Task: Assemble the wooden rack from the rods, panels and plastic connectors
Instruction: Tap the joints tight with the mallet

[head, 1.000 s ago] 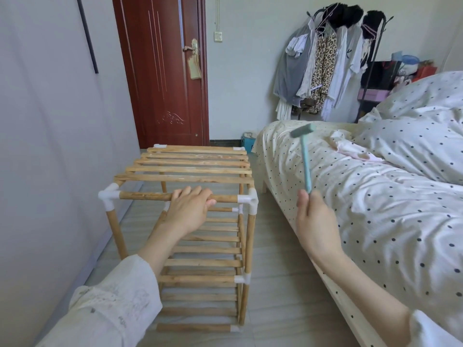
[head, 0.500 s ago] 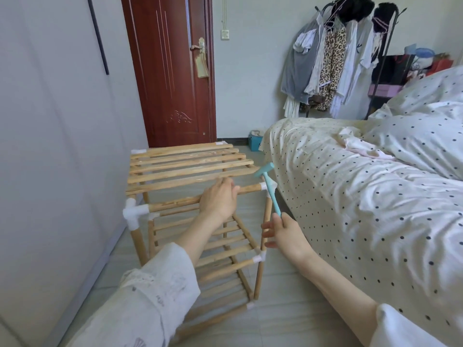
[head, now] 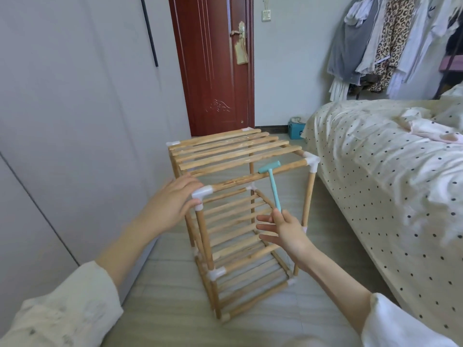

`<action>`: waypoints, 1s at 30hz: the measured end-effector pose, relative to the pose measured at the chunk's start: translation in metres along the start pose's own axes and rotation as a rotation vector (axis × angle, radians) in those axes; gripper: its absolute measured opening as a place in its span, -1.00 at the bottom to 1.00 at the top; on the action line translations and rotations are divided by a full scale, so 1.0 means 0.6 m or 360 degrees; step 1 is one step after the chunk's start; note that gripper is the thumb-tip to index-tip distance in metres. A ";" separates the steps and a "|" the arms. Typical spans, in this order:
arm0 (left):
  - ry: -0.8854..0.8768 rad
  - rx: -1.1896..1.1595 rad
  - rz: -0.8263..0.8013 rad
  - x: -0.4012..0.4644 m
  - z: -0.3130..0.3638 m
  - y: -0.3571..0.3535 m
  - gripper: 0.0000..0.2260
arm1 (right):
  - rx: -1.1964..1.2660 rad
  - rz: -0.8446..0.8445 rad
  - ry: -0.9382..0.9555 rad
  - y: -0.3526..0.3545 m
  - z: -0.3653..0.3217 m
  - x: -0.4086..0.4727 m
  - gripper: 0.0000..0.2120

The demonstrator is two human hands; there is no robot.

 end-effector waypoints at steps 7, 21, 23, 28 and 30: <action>-0.0132 0.0161 0.0280 0.051 0.101 0.003 -0.59 | 0.0067 0.0108 -0.0049 0.039 0.056 0.014 -0.73; -0.0630 0.0094 0.0218 0.086 0.273 -0.095 -0.46 | -0.0220 0.0651 0.0073 0.186 0.124 0.035 -0.69; -0.0583 0.0160 0.0193 0.067 0.247 -0.122 -0.43 | -0.0229 0.0618 0.0049 0.186 0.124 0.048 -0.70; -0.0030 0.0006 -0.0543 0.011 0.162 -0.271 -0.52 | -0.0241 0.0616 0.0084 0.193 0.122 0.056 -0.70; 0.0184 -0.0029 -0.0826 -0.018 0.136 -0.341 -0.49 | -0.0297 0.0729 0.0146 0.208 0.138 0.032 -0.75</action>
Point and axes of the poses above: each hand's wrist, its own x-axis towards the middle knuckle, its own y-axis out of the back of the hand, z = x × y, the point moved 8 cm from there along x, towards the middle knuckle, and after that the axes turned 2 degrees about x, right-handed, at the moved point
